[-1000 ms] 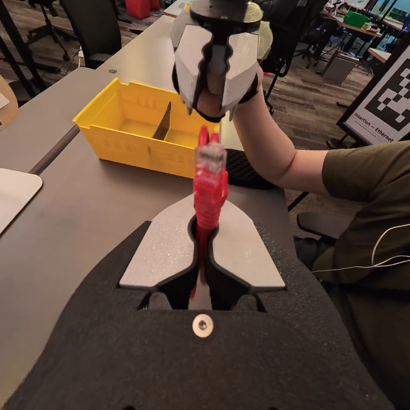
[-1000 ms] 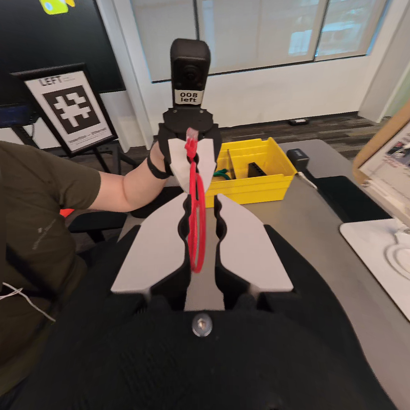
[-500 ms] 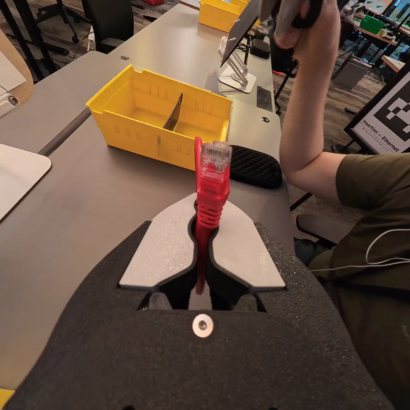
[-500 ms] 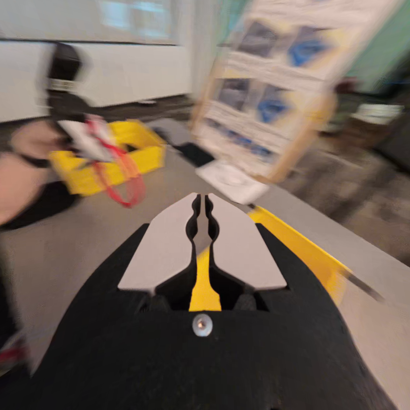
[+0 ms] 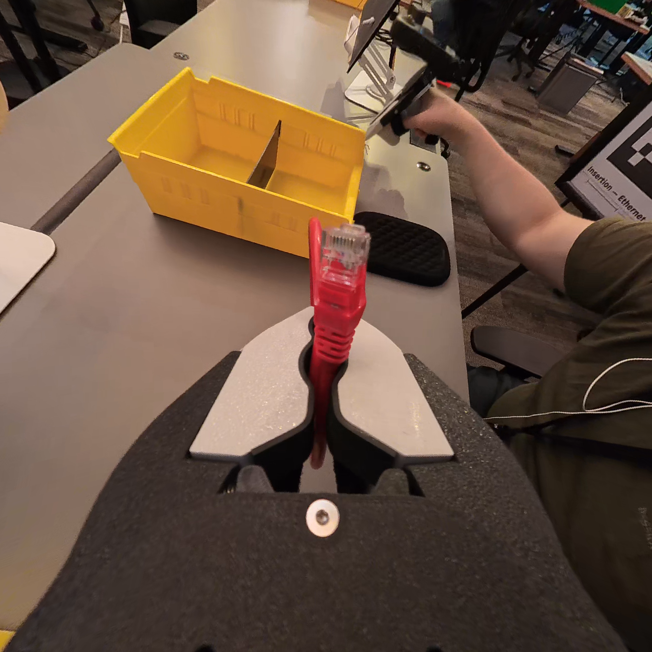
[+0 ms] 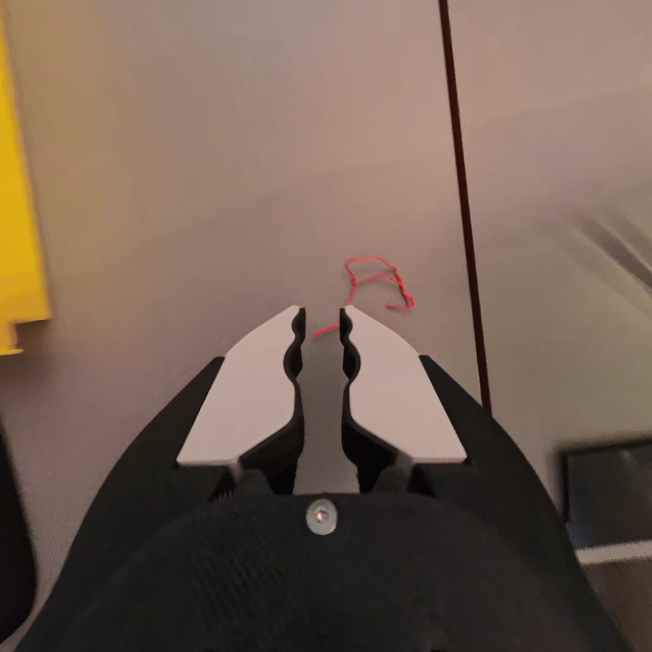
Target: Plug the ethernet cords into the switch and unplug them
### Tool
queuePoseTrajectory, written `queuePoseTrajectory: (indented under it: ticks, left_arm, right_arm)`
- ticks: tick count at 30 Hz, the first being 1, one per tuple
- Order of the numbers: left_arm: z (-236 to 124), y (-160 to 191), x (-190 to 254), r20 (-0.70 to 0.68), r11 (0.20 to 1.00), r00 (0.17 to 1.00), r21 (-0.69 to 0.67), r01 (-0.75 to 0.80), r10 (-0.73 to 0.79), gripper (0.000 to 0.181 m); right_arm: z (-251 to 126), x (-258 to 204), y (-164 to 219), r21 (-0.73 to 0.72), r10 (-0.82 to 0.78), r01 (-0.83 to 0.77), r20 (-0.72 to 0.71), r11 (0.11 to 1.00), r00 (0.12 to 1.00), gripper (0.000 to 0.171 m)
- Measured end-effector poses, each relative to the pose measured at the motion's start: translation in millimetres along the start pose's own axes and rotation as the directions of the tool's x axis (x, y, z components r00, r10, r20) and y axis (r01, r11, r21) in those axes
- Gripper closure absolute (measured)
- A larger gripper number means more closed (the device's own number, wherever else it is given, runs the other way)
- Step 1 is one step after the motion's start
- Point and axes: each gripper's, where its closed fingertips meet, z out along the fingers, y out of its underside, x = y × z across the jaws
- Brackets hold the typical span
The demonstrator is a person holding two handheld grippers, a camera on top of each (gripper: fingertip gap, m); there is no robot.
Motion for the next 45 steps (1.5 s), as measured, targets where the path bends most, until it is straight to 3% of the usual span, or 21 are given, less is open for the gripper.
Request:
queuePoseTrajectory:
  ticks: [7, 8, 10, 17, 20, 22, 24, 27, 31, 35, 38, 41, 45]
  left_arm:
    - [4.0, 1.8, 6.2, -0.008, 0.999, 1.000, -0.025, -0.022, 0.021, 0.181]
    - [3.8, 1.7, 7.1, -0.009, 0.999, 1.000, -0.025, -0.026, 0.025, 0.181]
    - [2.8, 0.9, 8.0, -0.006, 0.999, 0.999, -0.024, -0.031, 0.031, 0.181]
    - [-5.6, -4.8, 12.1, -0.004, 0.999, 0.999, 0.004, -0.044, 0.044, 0.181]
    - [-6.3, -6.1, 13.6, -0.003, 0.999, 0.999, 0.007, -0.052, 0.052, 0.181]
    - [-4.2, -5.0, 14.0, -0.004, 0.998, 0.998, -0.001, -0.056, 0.056, 0.181]
    - [-1.0, -2.9, 14.2, -0.006, 0.998, 0.998, -0.014, -0.056, 0.056, 0.181]
    - [1.9, -0.1, 16.2, -0.011, 0.998, 0.998, -0.031, -0.062, 0.061, 0.181]
    - [-0.5, -1.1, 20.5, -0.013, 0.997, 0.997, -0.030, -0.076, 0.075, 0.181]
    - [-4.2, -2.8, 22.0, -0.016, 0.997, 0.997, -0.021, -0.077, 0.077, 0.181]
    - [-4.4, -2.7, 19.7, -0.011, 0.997, 0.997, -0.021, -0.077, 0.077, 0.181]
    - [-5.9, -2.2, 14.7, 0.002, 0.998, 0.998, -0.019, -0.064, 0.064, 0.181]
    - [-7.8, -3.5, 13.9, 0.009, 0.998, 0.998, -0.010, -0.064, 0.064, 0.181]
  right_arm:
    - [14.3, 16.9, 20.3, -0.089, 0.057, -0.071, -0.149, 0.994, 0.987, 0.149]
    - [14.5, 15.3, 21.8, -0.102, 0.065, -0.079, -0.129, 0.992, 0.989, 0.167]
    - [12.9, 13.6, 24.5, -0.119, 0.087, -0.097, -0.092, 0.988, 0.992, 0.169]
    - [-33.6, 11.5, 17.1, -0.025, 0.119, -0.121, -0.084, 0.992, 0.989, 0.169]
    - [-84.0, -70.4, -23.2, 0.165, -0.066, 0.040, 0.153, 0.985, 0.986, 0.169]
    - [-121.9, -158.6, -45.9, 0.311, -0.339, 0.245, 0.298, 0.918, 0.892, 0.169]
    - [-138.2, -232.9, -52.1, 0.373, -0.566, 0.447, 0.325, 0.813, 0.757, 0.169]
    - [-102.4, -292.4, -50.7, 0.239, -0.676, 0.635, 0.345, 0.735, 0.651, 0.169]
    - [-22.5, -313.5, -32.7, -0.056, -0.562, 0.655, 0.461, 0.754, 0.687, 0.169]
    - [13.0, -319.7, -12.1, -0.155, -0.522, 0.673, 0.517, 0.723, 0.679, 0.169]
    - [20.8, -321.1, -5.2, -0.172, -0.532, 0.694, 0.523, 0.699, 0.666, 0.167]
    - [13.2, -316.0, -15.6, -0.122, -0.581, 0.698, 0.464, 0.706, 0.669, 0.147]
    - [-49.9, -302.9, -38.8, 0.111, -0.627, 0.644, 0.400, 0.757, 0.668, 0.147]
